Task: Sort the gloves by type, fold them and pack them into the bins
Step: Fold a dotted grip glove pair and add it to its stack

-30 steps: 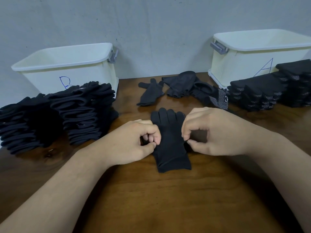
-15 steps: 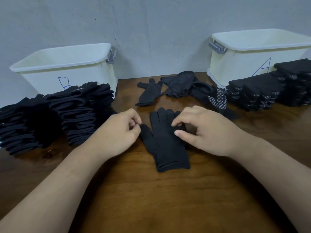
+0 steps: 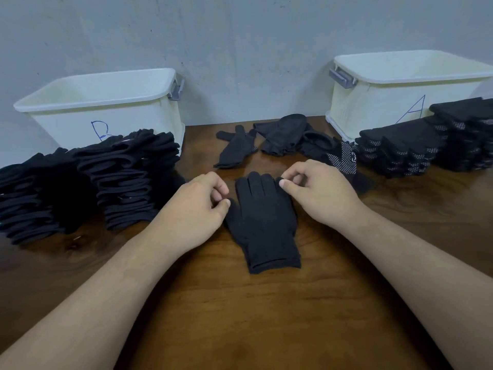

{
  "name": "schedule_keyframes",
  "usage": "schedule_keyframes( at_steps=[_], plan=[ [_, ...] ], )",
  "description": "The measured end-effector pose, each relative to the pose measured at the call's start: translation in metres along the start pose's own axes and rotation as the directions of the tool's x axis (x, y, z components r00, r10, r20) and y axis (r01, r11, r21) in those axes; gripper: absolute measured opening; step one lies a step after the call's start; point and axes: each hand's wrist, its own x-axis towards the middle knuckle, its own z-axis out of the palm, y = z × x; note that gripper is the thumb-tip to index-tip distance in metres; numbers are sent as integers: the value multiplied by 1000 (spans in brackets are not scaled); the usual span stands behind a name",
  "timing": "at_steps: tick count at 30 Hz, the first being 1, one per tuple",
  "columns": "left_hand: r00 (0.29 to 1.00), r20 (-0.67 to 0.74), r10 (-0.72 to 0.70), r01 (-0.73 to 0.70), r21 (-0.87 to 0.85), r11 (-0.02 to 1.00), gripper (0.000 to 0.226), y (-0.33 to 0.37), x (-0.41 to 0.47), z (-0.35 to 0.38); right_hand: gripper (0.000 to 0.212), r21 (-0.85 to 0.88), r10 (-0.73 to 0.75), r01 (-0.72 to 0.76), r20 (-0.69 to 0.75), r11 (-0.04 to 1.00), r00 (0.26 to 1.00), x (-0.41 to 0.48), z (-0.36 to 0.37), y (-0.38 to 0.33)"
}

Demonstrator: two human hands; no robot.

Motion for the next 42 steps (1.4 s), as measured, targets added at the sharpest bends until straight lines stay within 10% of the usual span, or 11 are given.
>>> schedule_keyframes(
  at_steps=[6,15,19,23,35,42],
  plan=[
    [957,68,282,-286,44,957,16,12,-6,1,8,-4,-41,41,-90,999,995,1,-1,0],
    [928,229,295,-327,114,938,38,12,-9,6,31,-162,-186,171,-80,972,979,-1,0,-4],
    [925,266,269,-308,117,944,47,13,-8,5,42,-101,-465,498,239,861,853,-10,1,-21],
    [928,263,264,-293,79,953,51,14,-8,4,63,-184,-284,420,499,888,819,-14,8,-17],
    [963,85,256,-261,48,964,37,7,-4,8,67,-141,-236,299,346,944,908,-9,-6,-7],
    [916,390,92,-204,257,945,88,3,-1,13,78,-241,-200,362,510,900,837,-13,0,-11]
  ],
)
